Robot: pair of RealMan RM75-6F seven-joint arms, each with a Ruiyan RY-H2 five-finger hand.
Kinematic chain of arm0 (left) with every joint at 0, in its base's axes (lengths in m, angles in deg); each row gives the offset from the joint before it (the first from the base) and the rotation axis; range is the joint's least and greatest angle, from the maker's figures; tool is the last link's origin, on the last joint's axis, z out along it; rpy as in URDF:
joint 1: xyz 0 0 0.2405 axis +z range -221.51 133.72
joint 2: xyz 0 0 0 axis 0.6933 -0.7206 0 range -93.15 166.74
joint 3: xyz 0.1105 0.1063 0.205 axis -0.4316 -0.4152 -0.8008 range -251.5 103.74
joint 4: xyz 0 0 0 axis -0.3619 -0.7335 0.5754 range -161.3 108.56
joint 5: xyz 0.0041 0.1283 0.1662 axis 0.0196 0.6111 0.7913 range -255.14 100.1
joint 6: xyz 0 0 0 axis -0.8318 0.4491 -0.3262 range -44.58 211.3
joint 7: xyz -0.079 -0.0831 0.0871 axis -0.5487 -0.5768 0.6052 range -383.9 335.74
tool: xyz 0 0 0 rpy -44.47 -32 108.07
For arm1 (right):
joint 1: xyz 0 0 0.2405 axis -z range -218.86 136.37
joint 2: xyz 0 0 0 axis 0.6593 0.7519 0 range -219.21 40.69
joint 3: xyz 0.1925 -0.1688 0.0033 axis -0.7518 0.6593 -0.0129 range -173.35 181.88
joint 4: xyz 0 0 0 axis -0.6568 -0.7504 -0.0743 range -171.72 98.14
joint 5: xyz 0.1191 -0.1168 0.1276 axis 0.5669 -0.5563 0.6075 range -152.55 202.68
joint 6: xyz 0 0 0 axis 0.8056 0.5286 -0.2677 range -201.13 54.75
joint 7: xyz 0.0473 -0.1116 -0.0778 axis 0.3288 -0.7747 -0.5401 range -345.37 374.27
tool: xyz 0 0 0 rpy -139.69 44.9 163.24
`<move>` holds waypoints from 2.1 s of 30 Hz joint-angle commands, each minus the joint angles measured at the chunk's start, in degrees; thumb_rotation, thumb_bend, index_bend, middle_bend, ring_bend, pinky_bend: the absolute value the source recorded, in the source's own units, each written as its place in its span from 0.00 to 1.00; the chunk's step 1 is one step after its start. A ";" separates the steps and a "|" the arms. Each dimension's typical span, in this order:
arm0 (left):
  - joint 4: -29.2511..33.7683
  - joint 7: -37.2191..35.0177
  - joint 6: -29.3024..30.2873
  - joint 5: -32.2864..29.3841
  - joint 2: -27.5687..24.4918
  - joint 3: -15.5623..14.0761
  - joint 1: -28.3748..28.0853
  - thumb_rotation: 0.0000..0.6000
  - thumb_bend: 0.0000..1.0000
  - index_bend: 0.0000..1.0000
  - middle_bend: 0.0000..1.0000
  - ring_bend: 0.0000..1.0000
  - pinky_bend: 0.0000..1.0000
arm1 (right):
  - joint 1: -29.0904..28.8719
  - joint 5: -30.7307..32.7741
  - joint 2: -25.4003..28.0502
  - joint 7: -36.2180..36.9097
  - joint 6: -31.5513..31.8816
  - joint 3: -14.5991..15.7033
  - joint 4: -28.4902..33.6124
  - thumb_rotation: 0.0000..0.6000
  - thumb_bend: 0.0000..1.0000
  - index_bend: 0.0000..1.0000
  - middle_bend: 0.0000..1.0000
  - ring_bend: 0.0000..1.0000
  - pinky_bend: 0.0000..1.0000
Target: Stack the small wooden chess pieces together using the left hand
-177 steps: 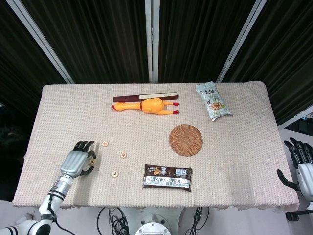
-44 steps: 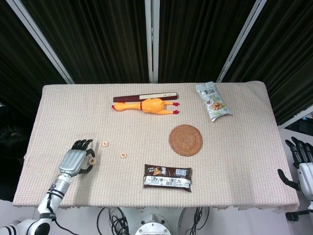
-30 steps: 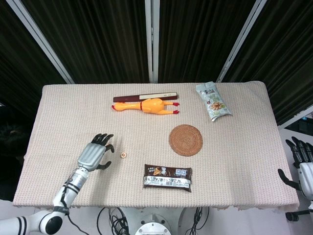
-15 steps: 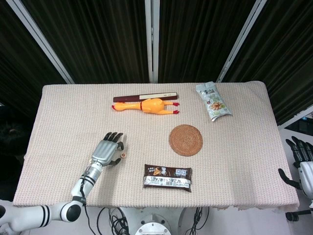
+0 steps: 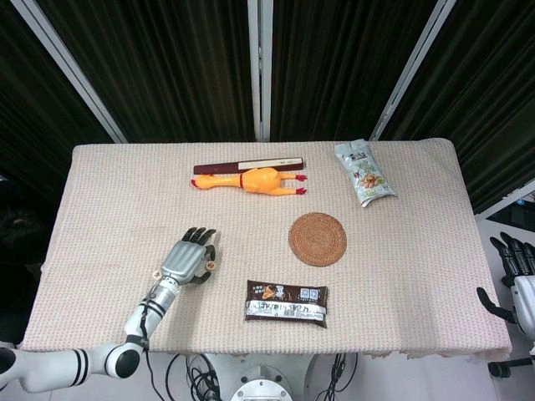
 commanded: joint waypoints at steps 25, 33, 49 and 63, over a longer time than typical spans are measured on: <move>5.72 0.10 2.78 0.32 -3.99 -0.01 0.43 1.00 0.28 0.50 0.07 0.00 0.00 | 0.02 0.13 0.00 -0.12 0.00 -0.05 -0.04 1.00 0.26 0.00 0.00 0.00 0.00; 14.99 3.74 5.84 -4.14 -11.93 -2.04 2.95 1.00 0.27 0.50 0.07 0.00 0.00 | -0.07 -0.20 -0.02 -0.34 -0.20 0.17 0.06 1.00 0.26 0.00 0.00 0.00 0.00; 16.37 -0.42 10.73 -1.48 -16.02 -5.61 8.84 1.00 0.28 0.50 0.07 0.00 0.00 | -0.29 -0.24 -0.46 -2.19 -0.71 0.42 0.55 1.00 0.27 0.00 0.00 0.00 0.00; 13.31 -1.92 9.33 -0.76 -14.75 -5.46 9.50 1.00 0.27 0.49 0.07 0.00 0.00 | 0.01 -0.50 -0.18 -1.90 -0.13 0.52 0.62 1.00 0.26 0.00 0.00 0.00 0.00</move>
